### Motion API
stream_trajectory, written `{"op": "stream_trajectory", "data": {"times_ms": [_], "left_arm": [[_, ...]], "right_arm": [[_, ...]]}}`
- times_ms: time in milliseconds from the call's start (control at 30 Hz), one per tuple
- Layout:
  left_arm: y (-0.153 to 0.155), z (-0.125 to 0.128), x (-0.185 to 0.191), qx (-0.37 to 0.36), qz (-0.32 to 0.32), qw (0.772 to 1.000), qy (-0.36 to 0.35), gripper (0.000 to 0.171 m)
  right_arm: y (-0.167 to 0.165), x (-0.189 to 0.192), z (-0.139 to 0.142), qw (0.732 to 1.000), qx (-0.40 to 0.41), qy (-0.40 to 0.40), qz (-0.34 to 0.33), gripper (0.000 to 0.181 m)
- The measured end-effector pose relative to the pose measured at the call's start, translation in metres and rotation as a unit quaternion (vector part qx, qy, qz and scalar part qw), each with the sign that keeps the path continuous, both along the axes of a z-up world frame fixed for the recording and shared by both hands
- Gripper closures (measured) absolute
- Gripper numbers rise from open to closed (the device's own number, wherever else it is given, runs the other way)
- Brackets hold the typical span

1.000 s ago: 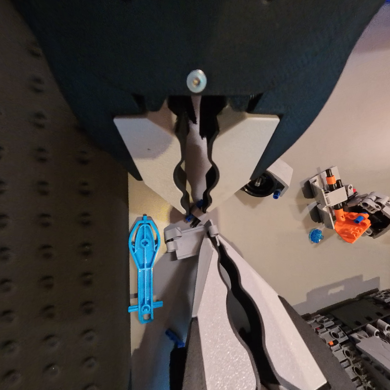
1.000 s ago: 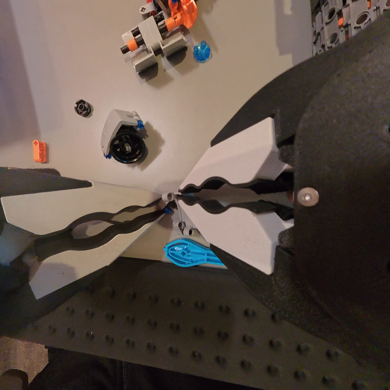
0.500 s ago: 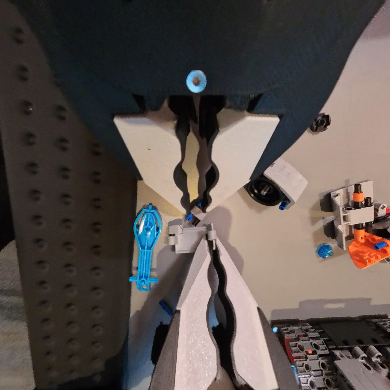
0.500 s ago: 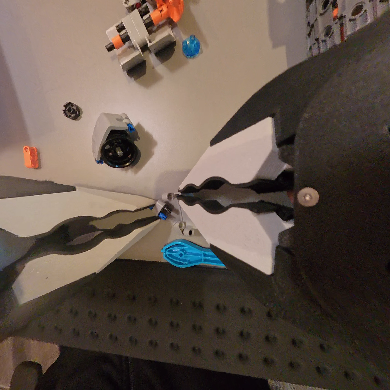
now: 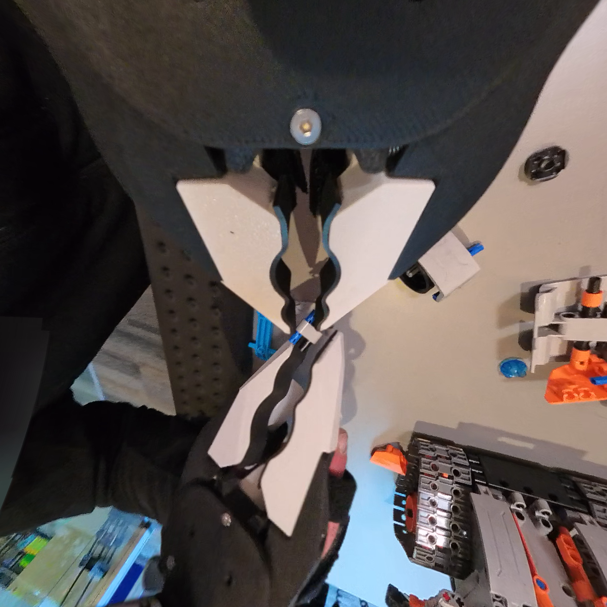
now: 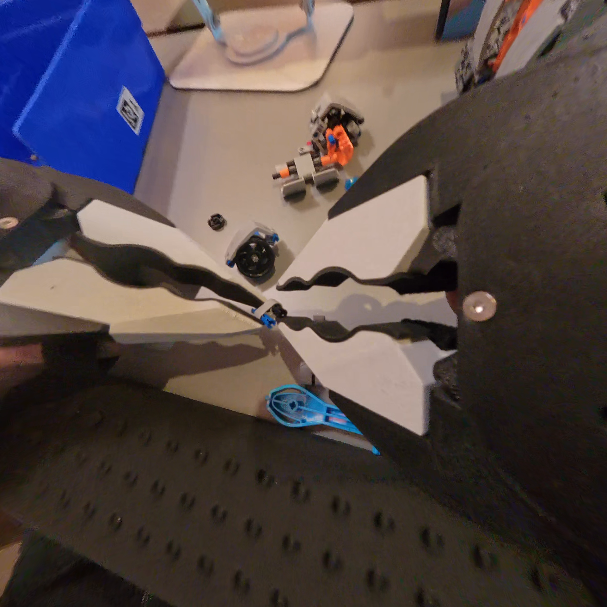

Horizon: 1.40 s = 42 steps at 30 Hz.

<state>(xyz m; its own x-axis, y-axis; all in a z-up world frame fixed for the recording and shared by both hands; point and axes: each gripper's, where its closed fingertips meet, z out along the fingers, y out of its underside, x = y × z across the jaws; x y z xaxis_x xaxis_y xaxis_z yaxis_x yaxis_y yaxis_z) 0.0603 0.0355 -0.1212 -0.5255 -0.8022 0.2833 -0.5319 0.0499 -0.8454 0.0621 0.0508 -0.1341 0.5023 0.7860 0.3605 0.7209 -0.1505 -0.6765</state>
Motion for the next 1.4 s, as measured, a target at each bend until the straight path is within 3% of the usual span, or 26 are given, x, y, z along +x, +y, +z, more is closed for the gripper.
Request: {"op": "stream_trajectory", "data": {"times_ms": [200, 400, 567, 700, 800, 900, 1200, 1400], "left_arm": [[-0.001, 0.01, -0.001, -0.088, -0.008, 0.996, 0.01, 0.162], [-0.001, 0.018, -0.002, -0.127, -0.013, 0.992, 0.009, 0.162], [-0.001, 0.015, -0.001, -0.132, -0.014, 0.991, 0.016, 0.162], [0.005, 0.015, 0.002, -0.054, 0.006, 0.998, -0.023, 0.146], [0.003, 0.02, 0.003, 0.052, 0.012, 0.995, -0.081, 0.151], [0.003, 0.014, 0.005, 0.123, 0.02, 0.988, -0.093, 0.163], [0.009, 0.018, 0.003, 0.103, 0.03, 0.99, -0.094, 0.166], [0.012, -0.004, -0.002, 0.109, 0.036, 0.993, -0.04, 0.166]], "right_arm": [[-0.001, -0.001, 0.006, 0.999, 0.03, -0.018, 0.01, 0.18], [-0.002, -0.006, 0.021, 0.997, 0.067, 0.001, 0.023, 0.172], [-0.003, -0.005, 0.017, 0.998, 0.054, -0.005, 0.022, 0.176], [0.0, 0.0, 0.022, 0.998, 0.007, 0.068, -0.002, 0.177], [0.0, 0.0, 0.019, 0.995, -0.022, 0.097, -0.009, 0.177], [-0.002, -0.005, 0.018, 0.993, -0.036, 0.109, -0.004, 0.177], [-0.005, 0.002, 0.019, 0.984, -0.087, 0.155, -0.016, 0.172], [-0.014, 0.02, -0.025, 0.981, -0.173, 0.075, -0.044, 0.158]]}}
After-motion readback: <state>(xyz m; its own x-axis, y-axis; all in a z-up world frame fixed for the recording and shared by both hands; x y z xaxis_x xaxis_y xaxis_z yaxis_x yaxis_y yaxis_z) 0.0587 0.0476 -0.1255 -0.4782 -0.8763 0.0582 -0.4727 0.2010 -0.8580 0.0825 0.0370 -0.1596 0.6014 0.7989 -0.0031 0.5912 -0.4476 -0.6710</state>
